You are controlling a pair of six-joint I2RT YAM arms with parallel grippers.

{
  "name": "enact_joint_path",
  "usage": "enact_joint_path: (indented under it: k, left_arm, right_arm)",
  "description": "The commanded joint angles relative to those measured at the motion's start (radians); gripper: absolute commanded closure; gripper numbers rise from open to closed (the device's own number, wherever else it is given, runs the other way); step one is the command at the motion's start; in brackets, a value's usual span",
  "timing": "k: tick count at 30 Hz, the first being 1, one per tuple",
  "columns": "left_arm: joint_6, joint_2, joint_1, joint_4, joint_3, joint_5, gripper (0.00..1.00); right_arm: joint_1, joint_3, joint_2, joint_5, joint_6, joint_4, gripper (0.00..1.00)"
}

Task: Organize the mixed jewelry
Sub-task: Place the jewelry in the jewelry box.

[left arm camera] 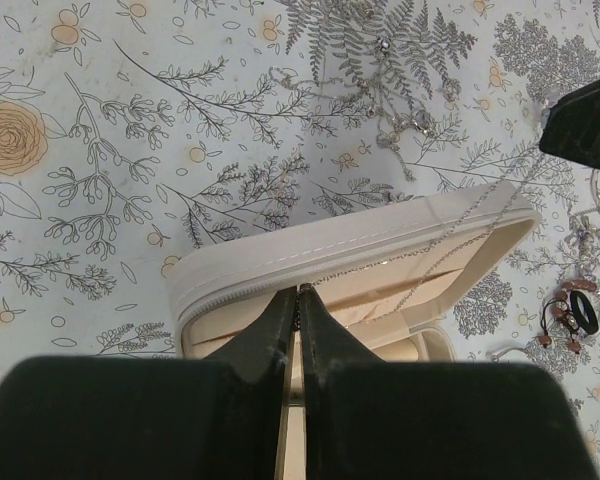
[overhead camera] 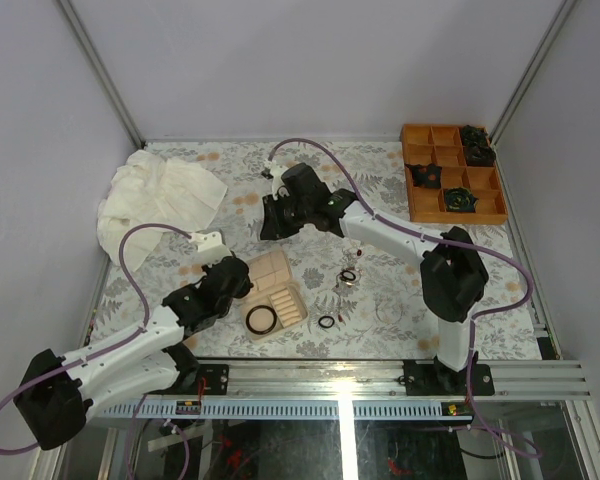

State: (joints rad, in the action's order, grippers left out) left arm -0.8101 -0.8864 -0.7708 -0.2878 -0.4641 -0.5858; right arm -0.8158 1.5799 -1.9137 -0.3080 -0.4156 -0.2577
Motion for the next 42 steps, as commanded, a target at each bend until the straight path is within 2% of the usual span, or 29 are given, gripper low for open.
enact_joint_path:
  k: [1,10,19,24,33,42]
  left_arm:
    - [0.012,0.006,0.009,0.054,-0.036,-0.023,1.0]
    - [0.012,0.144,0.01,0.002,-0.043,0.016,1.0]
    - [0.014,0.176,0.01,-0.02,-0.068,0.032,0.96]
    - [0.015,0.198,0.01,-0.021,-0.073,0.033,0.98]
    - [0.033,0.174,0.009,-0.002,-0.09,0.02,1.0]
    - [0.032,0.113,0.009,0.056,-0.058,-0.014,1.0]
  right_arm:
    - [0.005,0.048,0.001,-0.017,0.006,0.012,0.84]
    - [0.005,0.031,0.09,-0.003,0.011,-0.008,0.84]
    - [0.004,0.067,0.177,0.005,0.019,-0.058,0.84]
    - [0.004,0.123,0.213,0.018,0.034,-0.093,0.84]
    - [0.004,0.231,0.184,0.03,0.063,-0.168,0.84]
    - [0.006,0.245,0.143,0.037,0.072,-0.171,0.84]
